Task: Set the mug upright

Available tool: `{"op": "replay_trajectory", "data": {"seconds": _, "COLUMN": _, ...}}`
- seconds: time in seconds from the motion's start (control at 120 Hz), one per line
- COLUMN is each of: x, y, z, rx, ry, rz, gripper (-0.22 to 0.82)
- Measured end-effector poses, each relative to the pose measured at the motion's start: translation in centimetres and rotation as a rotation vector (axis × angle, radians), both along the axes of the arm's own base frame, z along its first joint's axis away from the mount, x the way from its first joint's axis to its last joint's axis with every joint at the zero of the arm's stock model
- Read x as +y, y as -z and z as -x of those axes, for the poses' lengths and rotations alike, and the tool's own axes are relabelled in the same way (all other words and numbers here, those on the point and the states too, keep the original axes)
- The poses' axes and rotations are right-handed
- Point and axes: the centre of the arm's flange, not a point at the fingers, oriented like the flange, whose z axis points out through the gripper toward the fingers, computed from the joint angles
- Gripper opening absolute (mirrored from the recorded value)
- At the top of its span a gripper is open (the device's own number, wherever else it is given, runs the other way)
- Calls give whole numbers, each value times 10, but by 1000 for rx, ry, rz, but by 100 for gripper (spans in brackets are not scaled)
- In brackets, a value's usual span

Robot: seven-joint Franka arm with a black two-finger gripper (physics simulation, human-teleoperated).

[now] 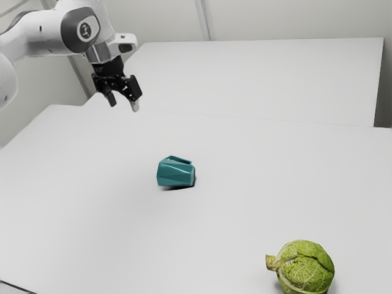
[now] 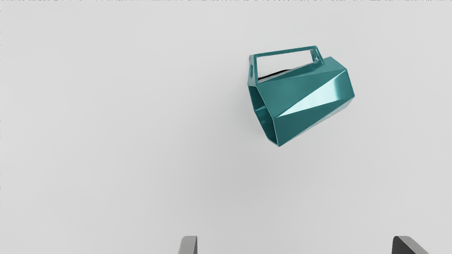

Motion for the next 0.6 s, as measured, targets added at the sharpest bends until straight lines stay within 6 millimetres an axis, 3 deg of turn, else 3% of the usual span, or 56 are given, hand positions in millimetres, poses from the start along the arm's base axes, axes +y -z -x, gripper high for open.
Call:
{"op": "replay_trajectory", "data": {"seconds": 0.167, "x": 4, "y": -1, "z": 1, "rx": -36, "ry": -12, "rz": -6, "gripper": 60}}
{"op": "replay_trajectory", "data": {"seconds": 0.233, "x": 9, "y": 9, "z": 14, "rx": -33, "ry": -28, "rz": 1, "gripper": 60}}
{"op": "replay_trajectory", "data": {"seconds": 0.325, "x": 18, "y": 22, "z": 48, "rx": -55, "ry": -61, "rz": 28, "gripper": 60}}
{"op": "replay_trajectory", "data": {"seconds": 0.375, "x": 32, "y": 30, "z": 60, "rx": -70, "ry": -114, "rz": 65, "gripper": 60}}
{"op": "replay_trajectory", "data": {"seconds": 0.467, "x": 77, "y": 55, "z": 77, "rx": -84, "ry": -273, "rz": 173, "gripper": 60}}
{"op": "replay_trajectory", "data": {"seconds": 0.6, "x": 101, "y": 93, "z": 107, "rx": -117, "ry": -449, "rz": 399, "gripper": 60}}
